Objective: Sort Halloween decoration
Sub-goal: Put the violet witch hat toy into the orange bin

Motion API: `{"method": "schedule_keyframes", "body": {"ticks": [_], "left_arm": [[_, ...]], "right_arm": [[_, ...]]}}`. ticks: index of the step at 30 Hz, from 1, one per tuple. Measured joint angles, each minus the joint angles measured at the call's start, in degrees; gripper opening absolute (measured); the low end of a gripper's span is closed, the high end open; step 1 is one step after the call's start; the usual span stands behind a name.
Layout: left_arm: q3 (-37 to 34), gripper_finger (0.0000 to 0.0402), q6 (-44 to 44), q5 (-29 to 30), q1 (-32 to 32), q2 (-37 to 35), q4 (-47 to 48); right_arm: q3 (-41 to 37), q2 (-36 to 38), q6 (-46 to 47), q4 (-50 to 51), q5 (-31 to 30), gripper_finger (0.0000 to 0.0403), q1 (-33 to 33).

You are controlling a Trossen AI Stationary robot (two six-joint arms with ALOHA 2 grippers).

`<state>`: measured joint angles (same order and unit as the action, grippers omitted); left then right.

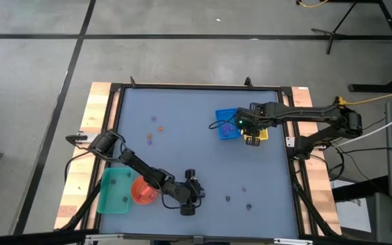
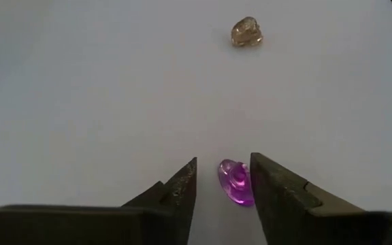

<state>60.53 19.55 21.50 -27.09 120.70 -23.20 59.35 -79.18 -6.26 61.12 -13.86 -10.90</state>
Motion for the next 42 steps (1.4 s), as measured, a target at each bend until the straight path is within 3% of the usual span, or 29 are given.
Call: {"method": "schedule_keyframes", "body": {"ticks": [20, 42], "left_arm": [[0.0, 0.0037, 0.0, 0.1, -0.1, 0.0, 0.1], [0.0, 0.0013, -0.2, 0.1, -0.9, -0.1, 0.0]], "right_arm": [[0.0, 0.0, 0.0, 0.0, 0.0, 0.0152, 0.0], [0.0, 0.0, 0.0, -0.1, 0.0, 0.0152, 0.0]]}}
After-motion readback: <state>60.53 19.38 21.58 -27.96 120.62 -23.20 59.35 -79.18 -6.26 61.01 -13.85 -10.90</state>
